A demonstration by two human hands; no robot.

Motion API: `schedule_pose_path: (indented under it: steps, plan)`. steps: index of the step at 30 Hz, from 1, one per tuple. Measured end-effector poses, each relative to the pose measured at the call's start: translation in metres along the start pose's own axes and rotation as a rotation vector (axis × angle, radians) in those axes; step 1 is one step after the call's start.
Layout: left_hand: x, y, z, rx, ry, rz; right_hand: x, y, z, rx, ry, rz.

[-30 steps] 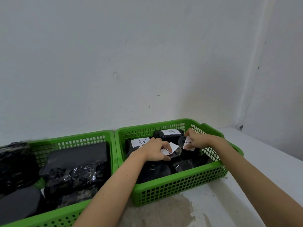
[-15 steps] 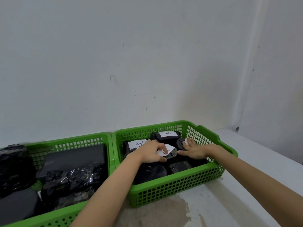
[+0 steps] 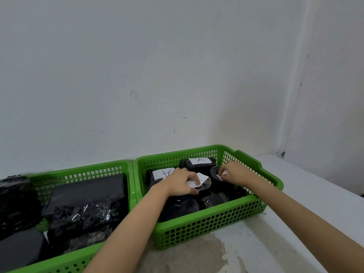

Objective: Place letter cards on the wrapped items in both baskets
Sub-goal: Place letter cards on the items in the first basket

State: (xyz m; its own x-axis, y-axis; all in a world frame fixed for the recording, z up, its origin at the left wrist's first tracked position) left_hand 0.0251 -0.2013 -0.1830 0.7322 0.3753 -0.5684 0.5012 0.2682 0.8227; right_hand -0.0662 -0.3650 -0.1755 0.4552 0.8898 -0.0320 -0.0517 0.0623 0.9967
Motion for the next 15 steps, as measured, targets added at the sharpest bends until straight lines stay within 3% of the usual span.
schedule_pose_path:
  steps: [10,13,15]
  plan:
    - [-0.001,0.000,0.001,-0.010,-0.002,0.013,-0.003,0.006,0.000,-0.013,0.018,-0.006]
    - [-0.006,0.005,0.001,-0.111,-0.033,0.037,-0.005,0.023,-0.002,-0.198,0.015,0.070]
    - [-0.009,0.009,0.001,-0.201,-0.078,-0.026,-0.006,0.037,-0.008,-0.171,0.046,0.196]
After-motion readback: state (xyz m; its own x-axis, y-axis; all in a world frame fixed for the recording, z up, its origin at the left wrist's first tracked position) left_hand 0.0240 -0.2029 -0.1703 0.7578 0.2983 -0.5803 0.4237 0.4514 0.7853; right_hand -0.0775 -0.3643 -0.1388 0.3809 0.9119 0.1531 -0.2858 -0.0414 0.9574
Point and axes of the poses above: each hand's wrist, its own z-axis towards the middle knuckle, its own y-axis out of the back of the hand, x = y × z, the point moved 3 cm from there along z, towards the middle knuckle, and after that the axes turned 10 degrees about -z, right-handed, at the moved point
